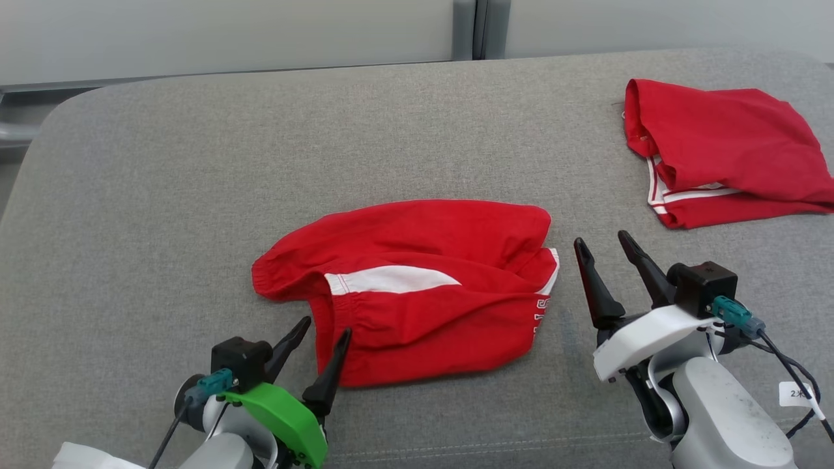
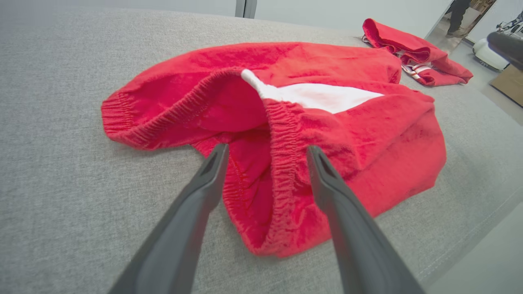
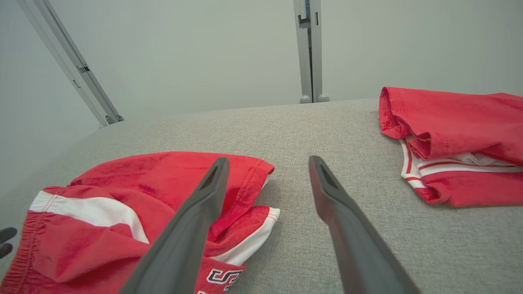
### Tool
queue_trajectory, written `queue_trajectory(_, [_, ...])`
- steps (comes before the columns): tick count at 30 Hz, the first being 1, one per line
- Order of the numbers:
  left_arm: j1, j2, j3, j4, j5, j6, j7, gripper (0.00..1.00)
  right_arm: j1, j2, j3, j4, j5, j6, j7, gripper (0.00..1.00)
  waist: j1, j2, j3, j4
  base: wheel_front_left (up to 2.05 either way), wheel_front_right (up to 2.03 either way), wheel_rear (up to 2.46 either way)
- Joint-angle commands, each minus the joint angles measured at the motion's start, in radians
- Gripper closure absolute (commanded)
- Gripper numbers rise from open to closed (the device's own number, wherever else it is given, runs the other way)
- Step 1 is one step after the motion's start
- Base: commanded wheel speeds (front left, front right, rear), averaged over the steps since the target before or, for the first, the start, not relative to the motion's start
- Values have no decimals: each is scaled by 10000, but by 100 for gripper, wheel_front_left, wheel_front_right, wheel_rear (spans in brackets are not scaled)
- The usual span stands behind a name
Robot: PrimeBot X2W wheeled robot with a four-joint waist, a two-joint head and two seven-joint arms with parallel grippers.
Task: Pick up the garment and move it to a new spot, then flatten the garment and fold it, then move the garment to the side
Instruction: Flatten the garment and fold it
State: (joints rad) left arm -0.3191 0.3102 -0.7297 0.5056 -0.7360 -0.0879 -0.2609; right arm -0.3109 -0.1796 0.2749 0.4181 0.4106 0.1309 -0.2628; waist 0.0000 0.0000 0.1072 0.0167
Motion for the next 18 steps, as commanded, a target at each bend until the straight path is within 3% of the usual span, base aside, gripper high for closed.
queue_trajectory(1, [33, 136, 60, -47, 92, -32, -30, 0, 55, -30, 32, 35, 38, -5, -42, 0, 0, 0, -6, -56, 0, 0, 0])
queue_trajectory(18, [-869, 397, 139, 375, -150, -206, 305, 0, -133, 69, -3, -26, 4, -5, -42, 0, 0, 0, 196, -1093, 0, 0, 0])
